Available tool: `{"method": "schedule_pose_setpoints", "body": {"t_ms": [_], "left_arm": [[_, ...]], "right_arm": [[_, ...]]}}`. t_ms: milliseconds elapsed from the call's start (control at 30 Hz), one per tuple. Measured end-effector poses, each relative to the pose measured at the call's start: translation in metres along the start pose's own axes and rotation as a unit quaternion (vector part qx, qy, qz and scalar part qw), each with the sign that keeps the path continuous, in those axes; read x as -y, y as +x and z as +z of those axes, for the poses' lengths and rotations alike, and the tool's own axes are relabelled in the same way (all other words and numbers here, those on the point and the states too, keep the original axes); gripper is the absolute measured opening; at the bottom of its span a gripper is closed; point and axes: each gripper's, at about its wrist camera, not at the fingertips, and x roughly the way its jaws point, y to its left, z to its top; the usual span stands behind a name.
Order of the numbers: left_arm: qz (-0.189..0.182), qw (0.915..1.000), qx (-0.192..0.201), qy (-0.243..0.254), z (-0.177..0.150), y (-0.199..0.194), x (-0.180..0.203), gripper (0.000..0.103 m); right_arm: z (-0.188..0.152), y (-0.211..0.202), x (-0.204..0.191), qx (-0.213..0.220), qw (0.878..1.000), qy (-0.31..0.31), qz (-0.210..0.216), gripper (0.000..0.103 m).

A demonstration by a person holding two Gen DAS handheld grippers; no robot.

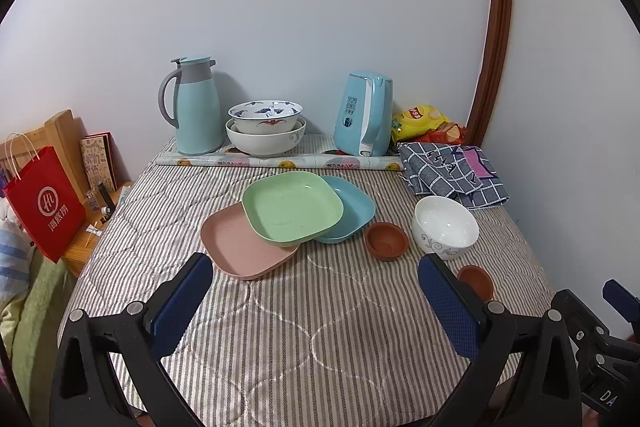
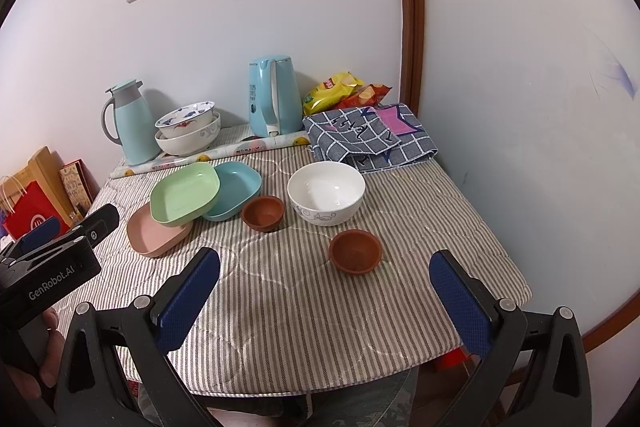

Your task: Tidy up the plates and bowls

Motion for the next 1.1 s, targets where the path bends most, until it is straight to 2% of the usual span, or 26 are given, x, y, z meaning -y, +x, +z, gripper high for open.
{"method": "schedule_pose_setpoints", "body": {"t_ms": [533, 1100], "left_arm": [[-0.003, 1.0000, 0.000, 0.002, 0.010, 0.000, 0.000, 0.103], [-0.002, 1.0000, -0.009, -0.002, 0.042, 0.026, -0.003, 0.103]], "right_arm": [[0.004, -0.001, 0.001, 0.002, 1.000, 0.004, -0.004, 0.103], [0.031, 0.026, -0.009, -0.015, 1.000, 0.001, -0.001, 0.103]]}}
